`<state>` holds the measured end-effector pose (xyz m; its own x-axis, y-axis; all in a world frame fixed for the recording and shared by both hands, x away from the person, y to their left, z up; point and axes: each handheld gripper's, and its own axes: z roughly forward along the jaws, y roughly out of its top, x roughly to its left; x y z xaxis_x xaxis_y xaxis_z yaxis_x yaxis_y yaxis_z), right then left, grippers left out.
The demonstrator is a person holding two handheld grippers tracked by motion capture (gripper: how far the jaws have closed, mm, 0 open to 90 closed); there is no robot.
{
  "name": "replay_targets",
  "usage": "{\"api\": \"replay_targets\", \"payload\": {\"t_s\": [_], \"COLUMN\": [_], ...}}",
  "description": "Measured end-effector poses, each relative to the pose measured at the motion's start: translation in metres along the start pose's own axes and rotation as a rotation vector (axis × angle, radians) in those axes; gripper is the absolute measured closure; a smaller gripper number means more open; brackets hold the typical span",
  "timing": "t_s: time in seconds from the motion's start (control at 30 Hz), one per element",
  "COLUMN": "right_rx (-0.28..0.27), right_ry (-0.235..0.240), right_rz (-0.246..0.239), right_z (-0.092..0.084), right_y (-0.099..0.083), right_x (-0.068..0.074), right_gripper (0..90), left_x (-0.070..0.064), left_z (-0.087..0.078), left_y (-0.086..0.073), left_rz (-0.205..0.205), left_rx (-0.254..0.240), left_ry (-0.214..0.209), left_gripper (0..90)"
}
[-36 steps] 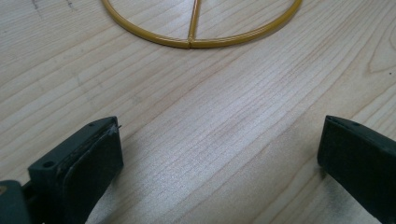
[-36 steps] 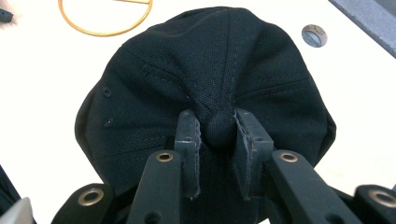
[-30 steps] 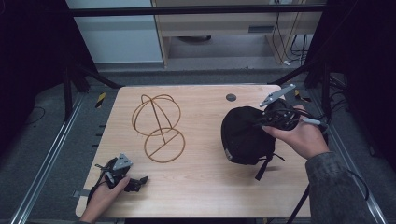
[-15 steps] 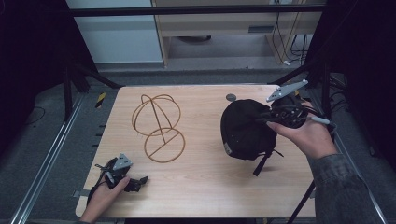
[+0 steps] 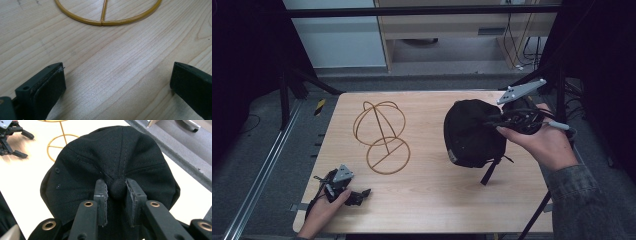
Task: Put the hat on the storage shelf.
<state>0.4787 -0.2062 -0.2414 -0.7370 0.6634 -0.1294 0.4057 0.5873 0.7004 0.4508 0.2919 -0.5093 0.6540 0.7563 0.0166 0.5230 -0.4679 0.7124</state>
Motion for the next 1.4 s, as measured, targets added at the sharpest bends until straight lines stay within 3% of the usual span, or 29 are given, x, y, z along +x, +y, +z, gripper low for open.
{"api": "replay_targets", "payload": {"t_s": [0.6,1.4], "right_rx": [-0.022,-0.032], "right_ry": [0.006,0.01], "right_rz": [-0.068,-0.084], "right_z": [-0.007,-0.004], "right_y": [0.029,0.041], "right_x": [0.021,0.027], "right_gripper": [73.0,72.9], "left_x": [0.0,0.0], "left_z": [0.0,0.0], "left_y": [0.0,0.0], "left_rz": [0.0,0.0], "left_rx": [0.003,0.002], "left_ry": [0.0,0.0], "left_gripper": [0.0,0.0]}}
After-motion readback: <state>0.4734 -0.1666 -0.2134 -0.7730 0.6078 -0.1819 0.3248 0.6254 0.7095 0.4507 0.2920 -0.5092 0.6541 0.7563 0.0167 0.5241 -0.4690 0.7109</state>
